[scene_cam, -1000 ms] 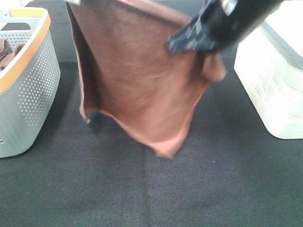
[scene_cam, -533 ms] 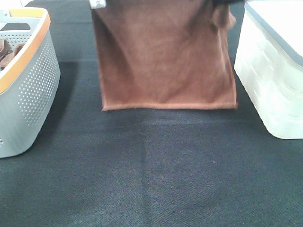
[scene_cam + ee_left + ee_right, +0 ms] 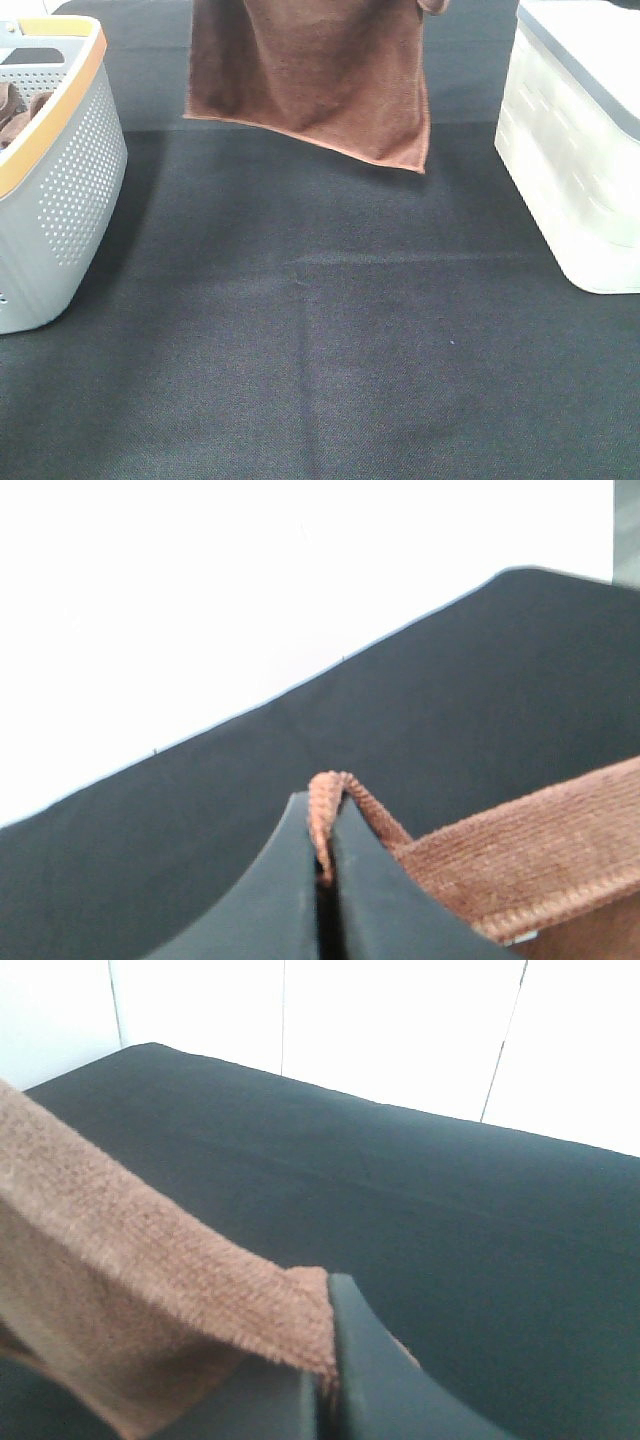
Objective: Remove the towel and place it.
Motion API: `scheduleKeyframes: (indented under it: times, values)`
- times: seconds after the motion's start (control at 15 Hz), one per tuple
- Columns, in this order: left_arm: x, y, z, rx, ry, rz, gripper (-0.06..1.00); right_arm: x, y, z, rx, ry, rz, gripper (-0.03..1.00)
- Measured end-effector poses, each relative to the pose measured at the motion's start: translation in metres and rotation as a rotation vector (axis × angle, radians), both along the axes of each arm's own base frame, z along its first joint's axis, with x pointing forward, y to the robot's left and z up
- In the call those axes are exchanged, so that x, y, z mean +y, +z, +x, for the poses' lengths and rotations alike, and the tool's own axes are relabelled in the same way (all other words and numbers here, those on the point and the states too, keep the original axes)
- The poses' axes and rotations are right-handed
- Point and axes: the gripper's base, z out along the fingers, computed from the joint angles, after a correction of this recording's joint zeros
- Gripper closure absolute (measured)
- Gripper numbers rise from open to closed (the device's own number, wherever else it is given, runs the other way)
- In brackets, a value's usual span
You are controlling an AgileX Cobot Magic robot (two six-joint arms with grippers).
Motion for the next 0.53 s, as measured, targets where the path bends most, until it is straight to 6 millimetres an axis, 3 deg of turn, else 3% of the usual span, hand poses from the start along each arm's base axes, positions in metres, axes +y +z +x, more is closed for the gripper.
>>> scheduleKeyframes:
  times: [0.2, 0.4, 0.53]
  values:
    - [0.007, -0.027, 0.020, -0.015, -0.021, -0.013, 0.94, 0.008, -0.017, 0.031, 0.003, 0.001, -0.006, 0.97]
    - [0.009, -0.053, 0.027, 0.094, 0.030, 0.035, 0.94, 0.007, -0.039, 0.036, 0.092, -0.032, -0.050, 0.97]
    - [0.009, -0.059, 0.026, 0.145, 0.058, 0.051, 0.94, 0.007, -0.042, 0.036, 0.119, -0.045, -0.065, 0.97]
